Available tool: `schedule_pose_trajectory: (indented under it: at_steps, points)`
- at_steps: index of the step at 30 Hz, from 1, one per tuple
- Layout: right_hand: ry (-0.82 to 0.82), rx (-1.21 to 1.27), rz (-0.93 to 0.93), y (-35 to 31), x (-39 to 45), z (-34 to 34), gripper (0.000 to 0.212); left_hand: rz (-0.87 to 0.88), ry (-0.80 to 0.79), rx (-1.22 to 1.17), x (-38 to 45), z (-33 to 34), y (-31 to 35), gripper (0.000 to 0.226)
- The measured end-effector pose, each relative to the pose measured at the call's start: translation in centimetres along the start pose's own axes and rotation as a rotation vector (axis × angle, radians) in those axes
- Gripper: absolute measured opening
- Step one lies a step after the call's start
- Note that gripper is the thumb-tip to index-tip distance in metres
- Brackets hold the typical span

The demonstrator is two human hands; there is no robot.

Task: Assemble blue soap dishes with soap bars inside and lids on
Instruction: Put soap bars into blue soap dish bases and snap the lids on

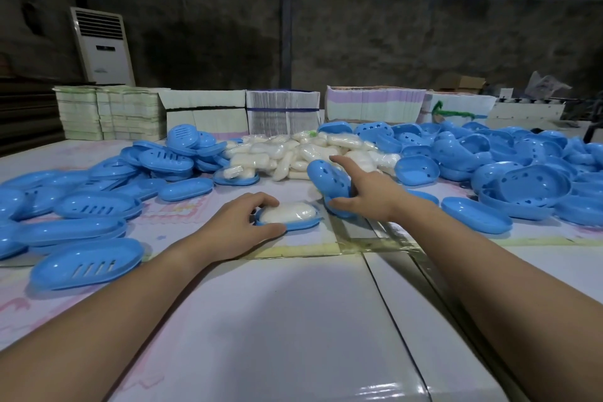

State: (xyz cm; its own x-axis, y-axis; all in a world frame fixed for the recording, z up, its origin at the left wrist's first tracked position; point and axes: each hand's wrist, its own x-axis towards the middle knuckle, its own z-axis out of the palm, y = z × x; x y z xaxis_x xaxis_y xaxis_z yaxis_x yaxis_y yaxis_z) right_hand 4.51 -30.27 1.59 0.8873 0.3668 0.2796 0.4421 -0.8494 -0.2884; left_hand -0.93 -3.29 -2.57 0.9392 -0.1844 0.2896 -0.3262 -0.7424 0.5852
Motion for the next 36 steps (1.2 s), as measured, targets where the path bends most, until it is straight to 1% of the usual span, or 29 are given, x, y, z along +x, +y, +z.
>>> schedule_pose_trajectory:
  at_steps: [2, 6, 10, 11, 13, 14, 16, 18, 20, 23, 25, 28, 29, 30, 32, 33, 36]
  points:
    - [-0.007, 0.023, 0.037, 0.4, -0.1, 0.1, 0.081, 0.0, 0.005, -0.001, 0.0, 0.0, 0.0, 0.041]
    - [0.056, 0.041, 0.137, 0.5, 0.3, 0.2, 0.078, 0.011, 0.0, 0.011, 0.0, 0.0, 0.1, 0.04]
    - [0.073, 0.01, 0.171, 0.3, 0.7, 0.5, 0.094, 0.012, 0.002, 0.013, 0.0, -0.1, 0.0, 0.039]
    - [0.073, 0.033, 0.189, 0.3, 0.8, 0.4, 0.093, 0.013, 0.003, 0.013, 0.0, -0.1, 0.1, 0.039]
    - [0.104, 0.057, 0.223, 0.5, 1.0, 0.2, 0.078, 0.013, 0.0, 0.013, 0.0, -0.1, 0.1, 0.039]
    - [0.15, 0.046, 0.227, 0.5, 1.0, 0.2, 0.067, 0.011, -0.002, 0.013, 0.0, -0.1, 0.1, 0.039]
    - [0.293, 0.017, 0.206, 0.4, 0.8, 0.1, 0.046, 0.011, -0.003, 0.013, 0.1, -0.1, 0.1, 0.04]
    - [0.435, -0.046, 0.184, 0.1, 0.5, -0.1, 0.034, 0.009, 0.002, 0.01, 0.2, 0.0, 0.1, 0.043]
    - [0.548, -0.176, 0.151, -0.2, 0.3, -0.5, 0.03, -0.008, -0.001, 0.007, 0.2, 0.1, 0.1, 0.051]
    - [0.666, -0.318, 0.062, -1.6, 0.3, -1.1, 0.03, -0.026, -0.023, 0.039, 0.1, 0.2, 0.0, 0.063]
    - [0.749, -0.334, -0.031, -3.0, 0.1, -1.5, 0.028, -0.015, -0.019, 0.035, 0.2, 0.4, 0.0, 0.065]
    - [0.885, -0.294, -0.16, -5.6, -0.7, -1.7, 0.018, -0.013, 0.004, 0.015, 0.2, 0.5, -0.1, 0.066]
    - [0.871, -0.294, -0.192, -6.3, -1.0, -1.5, 0.015, -0.013, 0.01, 0.009, 0.1, 0.5, -0.1, 0.066]
    - [0.801, -0.291, -0.216, -6.9, -1.2, -1.0, 0.014, -0.011, 0.011, 0.002, 0.1, 0.5, -0.1, 0.065]
    - [0.606, -0.229, -0.245, -7.8, -1.5, 0.2, 0.018, 0.005, 0.005, -0.04, 0.2, 0.5, -0.1, 0.062]
    - [0.557, -0.181, -0.265, -8.2, -1.6, 0.7, 0.02, 0.017, 0.005, -0.067, 0.1, 0.5, -0.1, 0.06]
    - [0.557, -0.117, -0.285, -8.9, -1.4, 1.3, 0.023, 0.034, 0.005, -0.087, 0.1, 0.5, -0.1, 0.057]
